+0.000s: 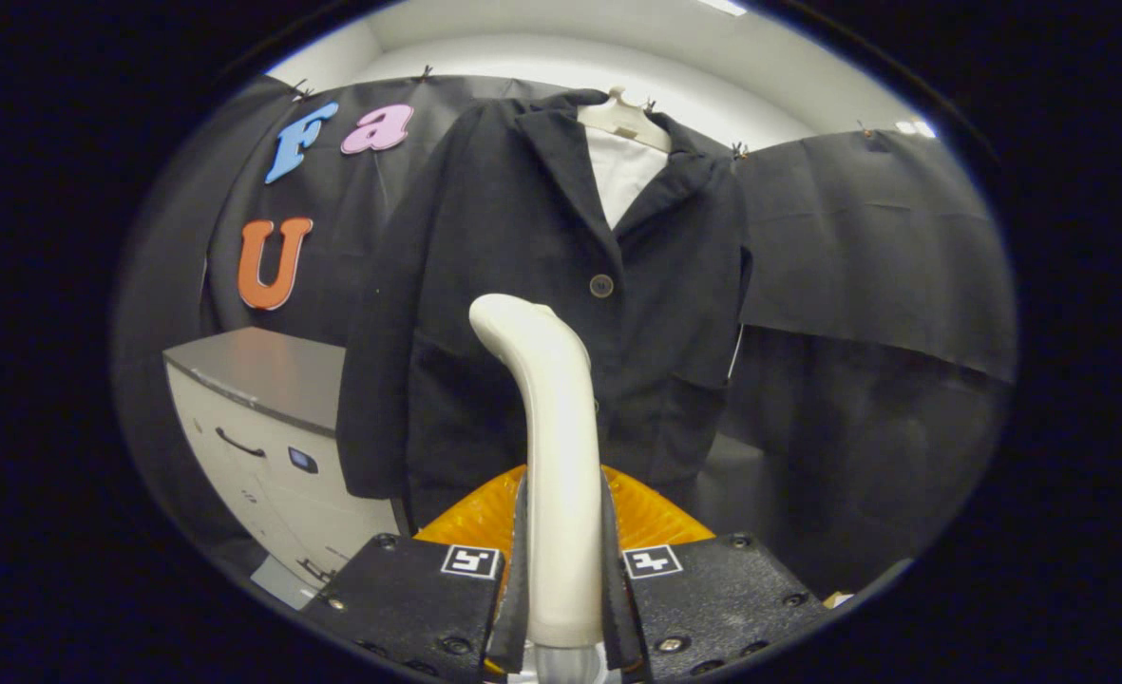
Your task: Iron the clothes twice with a garment steamer, once on the left side and once on the right side.
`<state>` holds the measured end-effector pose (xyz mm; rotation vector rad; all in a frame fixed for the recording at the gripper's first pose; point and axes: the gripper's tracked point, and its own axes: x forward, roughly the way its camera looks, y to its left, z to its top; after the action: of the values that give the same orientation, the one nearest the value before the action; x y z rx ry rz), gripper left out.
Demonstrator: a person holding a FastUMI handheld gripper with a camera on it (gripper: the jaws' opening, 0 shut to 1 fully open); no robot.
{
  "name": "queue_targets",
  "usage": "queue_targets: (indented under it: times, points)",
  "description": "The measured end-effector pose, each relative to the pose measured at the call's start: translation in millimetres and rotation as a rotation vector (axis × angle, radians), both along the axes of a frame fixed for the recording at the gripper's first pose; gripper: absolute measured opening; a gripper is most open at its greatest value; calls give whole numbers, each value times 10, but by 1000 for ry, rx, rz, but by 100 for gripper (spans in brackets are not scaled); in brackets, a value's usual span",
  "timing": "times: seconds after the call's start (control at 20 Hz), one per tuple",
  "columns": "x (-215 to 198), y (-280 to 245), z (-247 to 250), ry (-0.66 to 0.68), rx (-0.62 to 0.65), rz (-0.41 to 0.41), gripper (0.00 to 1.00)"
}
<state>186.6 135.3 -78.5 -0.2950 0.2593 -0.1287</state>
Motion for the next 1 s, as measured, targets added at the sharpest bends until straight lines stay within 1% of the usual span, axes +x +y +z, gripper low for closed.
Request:
queue_targets:
  times: [0.25, 0.65, 0.9, 1.0]
  points:
    - [-165, -116, -386, 58, -27, -26, 34]
    - [-420, -250, -1228, 221, -69, -66, 34]
    - [-678, -356, -1656, 306, -87, -96, 34]
    - [-813, -395, -1732, 342, -72, -109, 34]
